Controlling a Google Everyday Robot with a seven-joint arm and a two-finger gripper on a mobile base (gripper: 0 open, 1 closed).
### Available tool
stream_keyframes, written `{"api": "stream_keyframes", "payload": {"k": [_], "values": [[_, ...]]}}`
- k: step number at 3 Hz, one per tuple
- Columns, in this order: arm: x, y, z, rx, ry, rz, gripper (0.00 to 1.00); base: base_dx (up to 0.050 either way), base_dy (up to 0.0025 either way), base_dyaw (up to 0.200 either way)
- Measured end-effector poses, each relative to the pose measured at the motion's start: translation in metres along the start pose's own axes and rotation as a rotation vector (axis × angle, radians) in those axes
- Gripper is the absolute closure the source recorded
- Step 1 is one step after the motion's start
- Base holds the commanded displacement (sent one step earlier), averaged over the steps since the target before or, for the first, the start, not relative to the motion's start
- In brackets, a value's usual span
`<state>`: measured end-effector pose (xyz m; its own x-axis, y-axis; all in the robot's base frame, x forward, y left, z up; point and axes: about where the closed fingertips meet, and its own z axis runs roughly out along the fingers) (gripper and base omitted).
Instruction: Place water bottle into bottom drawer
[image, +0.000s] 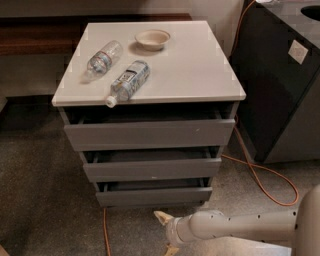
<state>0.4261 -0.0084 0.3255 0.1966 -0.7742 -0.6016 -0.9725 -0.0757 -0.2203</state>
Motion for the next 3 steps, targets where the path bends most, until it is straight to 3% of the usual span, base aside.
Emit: {"api": "stream_keyframes", "payload": {"k": [1, 2, 3], "values": [[0.037, -0.02, 0.01, 0.044, -0.062, 0.077, 0.0, 0.0, 0.0, 0.0], [0.087, -0.068, 0.01, 0.118, -0.028, 0.134, 0.0, 0.0, 0.0, 0.0], [0.125, -0.105, 0.023, 0.141, 0.021, 0.186, 0.0, 0.0, 0.0, 0.0]]}}
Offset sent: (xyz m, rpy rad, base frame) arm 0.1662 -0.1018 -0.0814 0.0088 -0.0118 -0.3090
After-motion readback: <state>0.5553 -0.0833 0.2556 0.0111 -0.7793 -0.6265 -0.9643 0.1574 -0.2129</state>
